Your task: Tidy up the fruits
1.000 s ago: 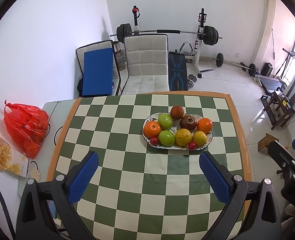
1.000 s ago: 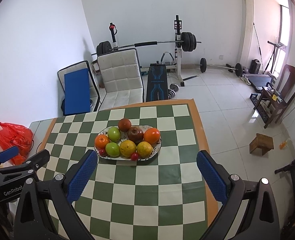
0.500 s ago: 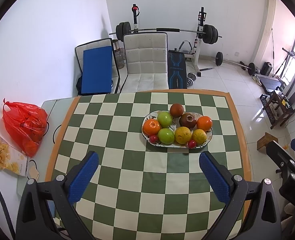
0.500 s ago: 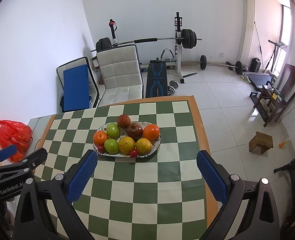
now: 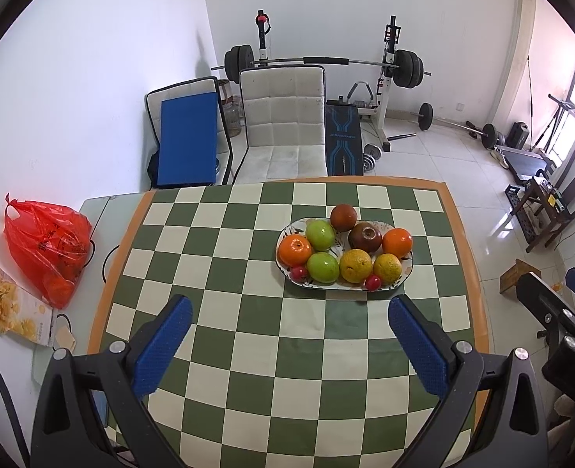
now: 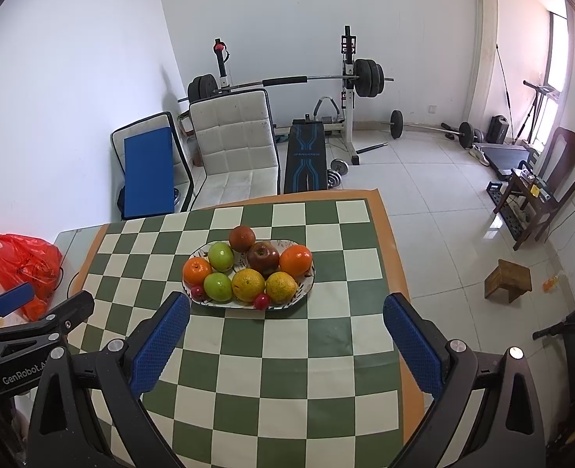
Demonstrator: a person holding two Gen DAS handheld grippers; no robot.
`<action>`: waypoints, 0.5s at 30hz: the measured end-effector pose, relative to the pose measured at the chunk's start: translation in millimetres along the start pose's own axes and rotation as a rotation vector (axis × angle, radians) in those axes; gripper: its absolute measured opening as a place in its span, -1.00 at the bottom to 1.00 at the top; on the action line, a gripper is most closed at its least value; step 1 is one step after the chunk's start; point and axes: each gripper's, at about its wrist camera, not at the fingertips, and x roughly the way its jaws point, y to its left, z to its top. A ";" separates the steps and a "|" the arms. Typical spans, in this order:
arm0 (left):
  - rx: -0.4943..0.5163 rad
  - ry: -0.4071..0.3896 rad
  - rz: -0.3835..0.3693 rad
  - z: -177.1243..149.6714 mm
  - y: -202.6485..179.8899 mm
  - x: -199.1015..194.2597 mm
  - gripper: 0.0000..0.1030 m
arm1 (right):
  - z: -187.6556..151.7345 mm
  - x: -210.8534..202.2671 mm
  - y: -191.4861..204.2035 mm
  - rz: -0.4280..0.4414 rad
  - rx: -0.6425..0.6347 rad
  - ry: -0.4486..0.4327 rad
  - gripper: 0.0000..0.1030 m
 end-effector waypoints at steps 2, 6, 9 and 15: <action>0.001 -0.001 0.001 0.0 0.2 0.2 1.00 | -0.1 -0.2 0.0 0.001 0.002 0.001 0.97; -0.001 -0.002 0.000 -0.1 -0.2 0.1 1.00 | -0.4 1.3 -1.0 0.001 0.001 0.007 0.97; 0.000 -0.002 0.001 -0.1 0.7 0.2 1.00 | -0.3 1.7 -1.3 0.002 0.000 0.007 0.97; -0.004 -0.001 0.002 -0.8 0.9 -0.1 1.00 | -1.7 2.0 -1.2 0.001 -0.002 0.000 0.97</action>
